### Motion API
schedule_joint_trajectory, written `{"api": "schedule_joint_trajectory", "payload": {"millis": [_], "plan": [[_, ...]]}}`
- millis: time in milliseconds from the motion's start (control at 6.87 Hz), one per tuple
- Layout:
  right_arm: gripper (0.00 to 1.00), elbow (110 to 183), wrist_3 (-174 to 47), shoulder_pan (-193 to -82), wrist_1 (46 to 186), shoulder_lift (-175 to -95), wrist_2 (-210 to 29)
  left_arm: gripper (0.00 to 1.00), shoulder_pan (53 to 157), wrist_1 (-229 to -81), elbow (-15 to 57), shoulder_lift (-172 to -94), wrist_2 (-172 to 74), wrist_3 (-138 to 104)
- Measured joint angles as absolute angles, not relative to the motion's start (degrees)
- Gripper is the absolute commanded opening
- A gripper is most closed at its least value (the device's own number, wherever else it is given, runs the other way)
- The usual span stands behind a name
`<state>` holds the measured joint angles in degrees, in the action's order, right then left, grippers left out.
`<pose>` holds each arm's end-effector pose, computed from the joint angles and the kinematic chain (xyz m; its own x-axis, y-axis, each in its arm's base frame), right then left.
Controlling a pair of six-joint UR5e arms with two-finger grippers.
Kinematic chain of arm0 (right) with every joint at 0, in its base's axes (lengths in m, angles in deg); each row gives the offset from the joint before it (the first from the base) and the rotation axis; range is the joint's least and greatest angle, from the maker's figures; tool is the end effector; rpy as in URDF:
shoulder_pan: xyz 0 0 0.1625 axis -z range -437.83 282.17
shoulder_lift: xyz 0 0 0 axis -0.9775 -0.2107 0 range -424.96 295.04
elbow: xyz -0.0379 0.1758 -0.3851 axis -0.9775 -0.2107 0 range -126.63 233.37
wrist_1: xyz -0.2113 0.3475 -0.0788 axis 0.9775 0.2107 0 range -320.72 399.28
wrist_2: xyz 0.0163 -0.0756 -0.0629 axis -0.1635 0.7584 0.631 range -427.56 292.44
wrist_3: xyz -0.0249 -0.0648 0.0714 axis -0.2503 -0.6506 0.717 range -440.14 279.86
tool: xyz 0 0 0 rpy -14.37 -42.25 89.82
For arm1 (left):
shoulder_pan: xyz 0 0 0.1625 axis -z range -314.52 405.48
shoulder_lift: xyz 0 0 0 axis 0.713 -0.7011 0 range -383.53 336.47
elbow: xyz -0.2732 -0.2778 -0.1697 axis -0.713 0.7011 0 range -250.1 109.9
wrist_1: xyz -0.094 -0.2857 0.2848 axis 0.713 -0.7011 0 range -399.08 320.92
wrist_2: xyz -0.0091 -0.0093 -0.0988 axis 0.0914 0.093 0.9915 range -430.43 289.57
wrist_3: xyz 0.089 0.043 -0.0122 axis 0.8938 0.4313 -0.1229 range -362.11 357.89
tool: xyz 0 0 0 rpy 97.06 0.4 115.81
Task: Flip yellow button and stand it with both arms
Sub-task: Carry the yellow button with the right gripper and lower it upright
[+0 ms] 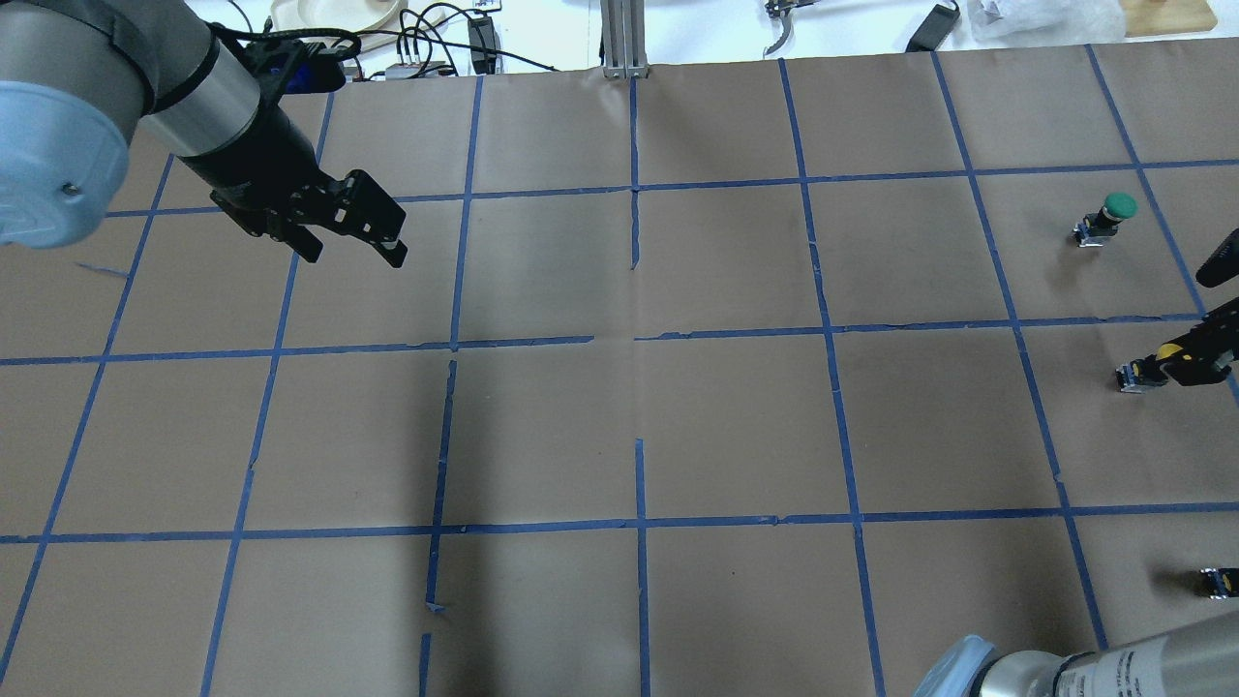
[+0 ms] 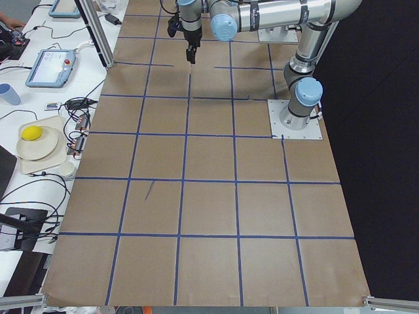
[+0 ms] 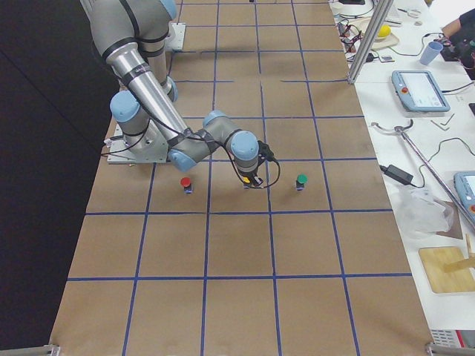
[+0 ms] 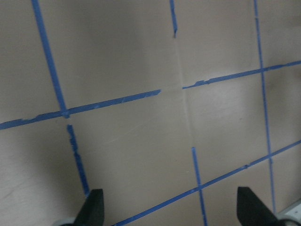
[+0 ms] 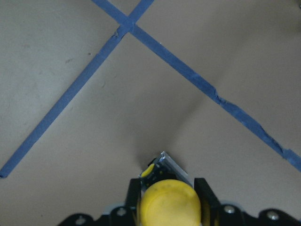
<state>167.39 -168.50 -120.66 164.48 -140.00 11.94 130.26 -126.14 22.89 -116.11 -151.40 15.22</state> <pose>-0.2694 -0.4562 0.2221 -0.7505 -0.6571 -0.0711 -0.6383 0.7485 -0.1800 -0.1024 -0.5159 0.4462 -0.9653 0.2039 0.1634 0.2062 0.9785 -0.0030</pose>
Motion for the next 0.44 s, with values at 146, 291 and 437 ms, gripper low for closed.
{"api": "schedule_joint_trajectory", "payload": {"millis": [146,291,437], "plan": [[0.24,167.52,-169.07,-120.44,163.55,-141.25,12.80,1.00,130.56,-126.35,21.75,-115.98,-152.37,11.79],[0.24,167.61,-169.27,-120.34,161.97,-142.94,13.20,1.00,130.81,-126.39,21.13,-115.74,-152.64,8.45],[0.24,167.64,-169.44,-120.32,160.95,-143.92,13.35,1.00,131.05,-126.40,20.58,-115.43,-152.73,6.29]]}}
